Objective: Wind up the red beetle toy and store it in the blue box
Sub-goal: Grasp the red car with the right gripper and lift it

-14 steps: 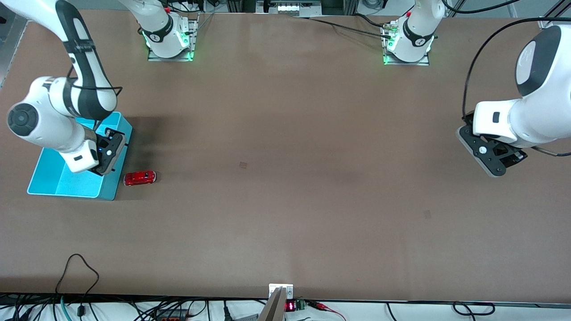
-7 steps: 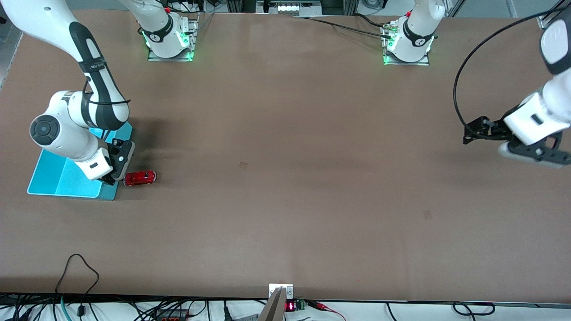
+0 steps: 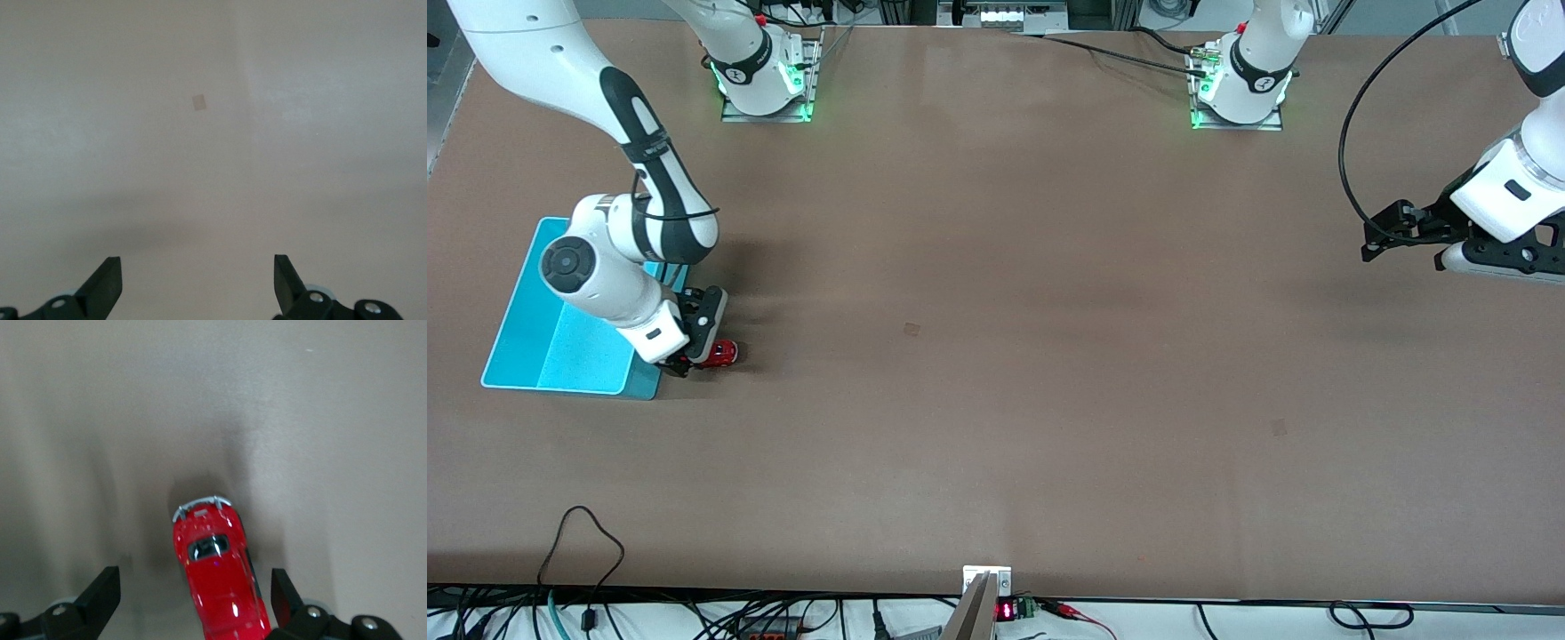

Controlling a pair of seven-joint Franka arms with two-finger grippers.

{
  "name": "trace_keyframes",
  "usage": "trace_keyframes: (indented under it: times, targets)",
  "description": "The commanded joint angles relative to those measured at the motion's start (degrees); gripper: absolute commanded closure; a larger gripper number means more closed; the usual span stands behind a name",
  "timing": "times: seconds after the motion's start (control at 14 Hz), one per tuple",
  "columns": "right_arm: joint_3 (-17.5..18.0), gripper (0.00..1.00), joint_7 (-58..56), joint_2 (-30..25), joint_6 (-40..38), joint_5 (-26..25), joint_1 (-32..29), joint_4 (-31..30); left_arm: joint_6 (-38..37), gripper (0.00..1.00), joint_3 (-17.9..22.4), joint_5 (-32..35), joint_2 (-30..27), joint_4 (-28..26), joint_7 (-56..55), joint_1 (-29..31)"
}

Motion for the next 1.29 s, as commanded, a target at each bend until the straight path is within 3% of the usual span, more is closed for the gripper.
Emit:
trace_keyframes:
  times: [0.0, 0.14, 0.21, 0.29, 0.5, 0.57, 0.86, 1.21]
  targets:
    - [0.07, 0.0, -0.62, -0.33, 1.63, -0.5, -0.24, -1.24, -1.35, 0.0, 0.64, 1.29, -0.49, 0.11, -0.29, -0.95]
    - [0.07, 0.04, -0.71, -0.07, 1.81, -0.5, -0.41, -1.16, -1.44, 0.0, 0.38, 1.38, -0.49, 0.12, -0.3, -1.04]
    - [0.07, 0.11, -0.8, 0.02, 2.07, -0.59, -0.5, -1.07, -1.44, 0.0, 0.2, 1.82, -0.49, 0.29, -0.38, -1.04]
    - [0.07, 0.26, -0.8, 0.11, 2.42, -0.59, -0.68, -1.07, -1.44, 0.0, -0.06, 2.69, -0.49, 0.29, -0.73, -1.3]
    - [0.07, 0.9, -0.71, 0.02, 2.42, -0.5, -0.77, -0.89, -1.52, 0.0, -0.76, 3.66, -0.58, 0.38, -0.82, -1.22]
    - [0.07, 1.0, -0.54, -0.07, 2.42, -0.5, -0.68, -0.89, -1.52, 0.0, -0.94, 3.67, -0.58, 0.38, -0.82, -1.22]
    - [0.24, 1.0, 4.54, -0.68, 2.07, -0.06, -0.33, -0.11, -4.85, 0.0, -1.99, 3.67, -0.58, 2.3, -0.82, -1.48]
    - [2.0, 1.0, 23.16, -2.96, 1.11, -0.15, -0.07, 1.57, -5.22, 0.0, -3.22, 3.75, -0.49, 3.02, -1.0, -1.57]
